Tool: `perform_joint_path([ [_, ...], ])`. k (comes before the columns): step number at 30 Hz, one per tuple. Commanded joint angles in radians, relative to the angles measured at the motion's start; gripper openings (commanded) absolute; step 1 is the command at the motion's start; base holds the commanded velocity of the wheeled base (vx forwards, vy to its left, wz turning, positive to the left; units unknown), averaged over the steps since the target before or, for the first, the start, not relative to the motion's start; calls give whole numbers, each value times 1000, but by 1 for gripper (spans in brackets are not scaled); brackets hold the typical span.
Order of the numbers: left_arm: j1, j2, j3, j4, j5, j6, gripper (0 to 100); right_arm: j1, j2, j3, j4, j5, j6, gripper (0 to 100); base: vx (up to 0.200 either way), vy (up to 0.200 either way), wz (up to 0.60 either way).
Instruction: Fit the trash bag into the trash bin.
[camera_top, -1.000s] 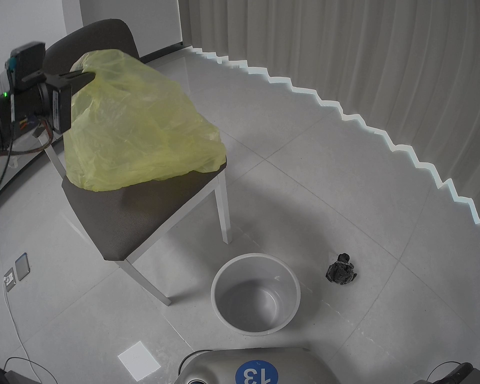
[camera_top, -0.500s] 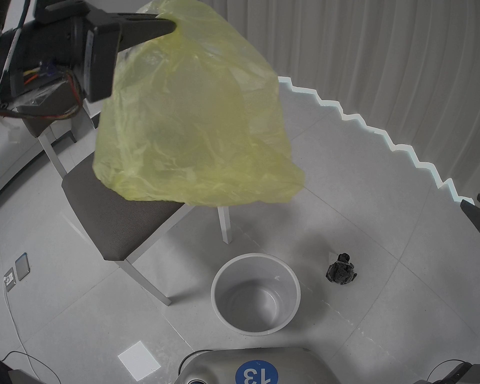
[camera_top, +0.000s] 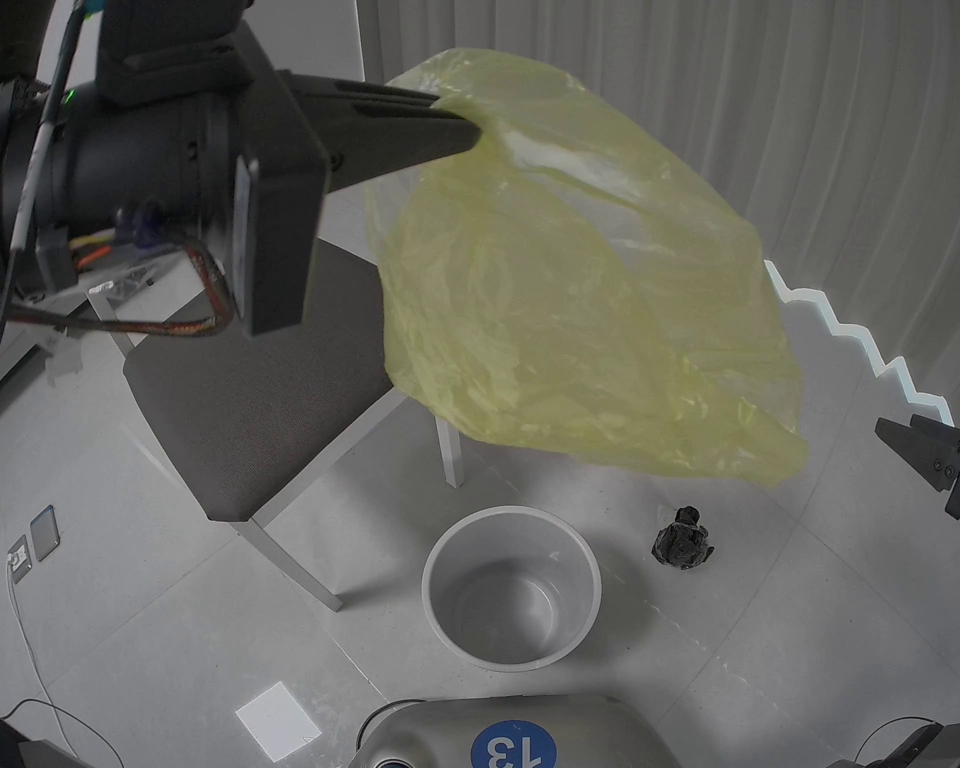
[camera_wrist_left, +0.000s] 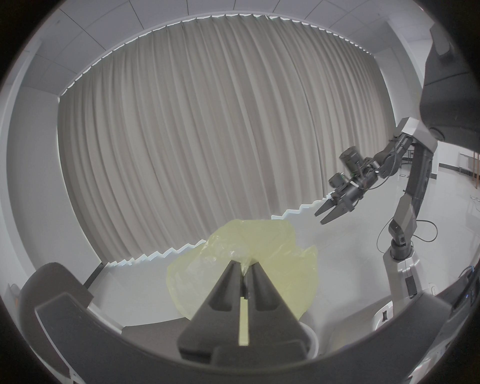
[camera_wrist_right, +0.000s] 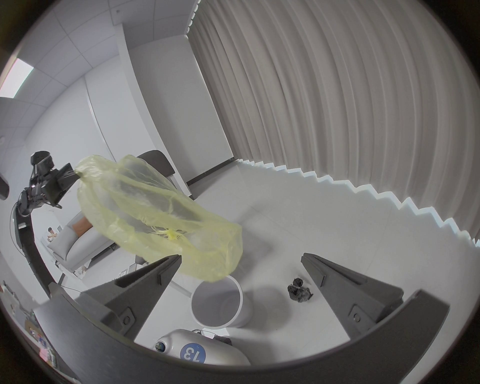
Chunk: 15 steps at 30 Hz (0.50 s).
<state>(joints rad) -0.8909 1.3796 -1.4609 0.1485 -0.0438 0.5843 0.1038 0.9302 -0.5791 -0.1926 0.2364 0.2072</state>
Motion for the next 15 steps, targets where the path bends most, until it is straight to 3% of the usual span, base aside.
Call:
perform_joint_path([
  [1, -37, 3, -1, -3, -1, 0, 0, 0, 52, 1, -2, 1, 14, 100, 0, 0, 0],
  [15, -71, 4, -58, -9, 1, 0, 0, 73, 68, 32, -7, 3, 34, 100, 0, 0, 0],
])
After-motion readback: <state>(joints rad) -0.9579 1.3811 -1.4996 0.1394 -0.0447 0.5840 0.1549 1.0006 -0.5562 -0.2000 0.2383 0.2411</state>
